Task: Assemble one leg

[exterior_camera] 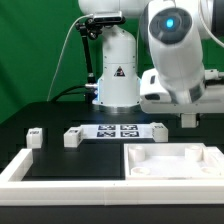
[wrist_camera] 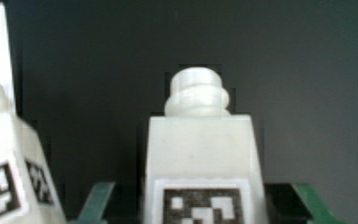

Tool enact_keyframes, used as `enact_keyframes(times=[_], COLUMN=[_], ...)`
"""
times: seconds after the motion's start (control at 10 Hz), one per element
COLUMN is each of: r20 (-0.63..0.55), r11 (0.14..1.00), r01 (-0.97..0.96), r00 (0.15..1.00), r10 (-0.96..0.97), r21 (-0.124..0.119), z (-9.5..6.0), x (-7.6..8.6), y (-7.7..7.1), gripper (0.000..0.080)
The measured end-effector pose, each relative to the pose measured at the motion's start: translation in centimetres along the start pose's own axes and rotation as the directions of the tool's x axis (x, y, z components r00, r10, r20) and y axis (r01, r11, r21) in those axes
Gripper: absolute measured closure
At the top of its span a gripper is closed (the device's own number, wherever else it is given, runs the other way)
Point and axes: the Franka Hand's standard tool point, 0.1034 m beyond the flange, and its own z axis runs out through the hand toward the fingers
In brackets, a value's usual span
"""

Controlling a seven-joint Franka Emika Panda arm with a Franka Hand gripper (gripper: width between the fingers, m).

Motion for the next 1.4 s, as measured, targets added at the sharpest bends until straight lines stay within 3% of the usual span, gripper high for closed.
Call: enact_keyframes(times=[0.1,0.2,0.5,0.8,0.9,1.0,1.1,1.4], r20=[-0.119,-0.152,-0.406,-0.624,-0.677,-0.716,-0.761,-0.812], r11=[1.0,1.0,0.994,0.992,0.989,0.977,0.966,0.944], r01=[0.002,0.022,0.096,0.115,0.136,0.185,0.22,0.276], r00=[0.993,0.988,0.907,0.772,0.723,0.667,0.602,0.5], r10=[-0.002,-0.024,-0.112,-0.118,-0.14,-0.206,-0.243,-0.301], r21=[0.001,-0.02,-0.059,-0.045,-0.058,-0.109,-0.134,-0.18], z=[0.2,-0.6,-5.4,-5.2,-5.1,-5.9,-6.8,-8.7], x=[0.7,0.5,0.5,0.9,0.8,1.0,1.1,1.2], y=[0.6,0.8,-0.5,-1.1,-1.3,-2.1,-2.8,-4.3], gripper=[0.0515,0.0515,0.0515,0.0515,0.0515,0.0515,0.0515,0.0515])
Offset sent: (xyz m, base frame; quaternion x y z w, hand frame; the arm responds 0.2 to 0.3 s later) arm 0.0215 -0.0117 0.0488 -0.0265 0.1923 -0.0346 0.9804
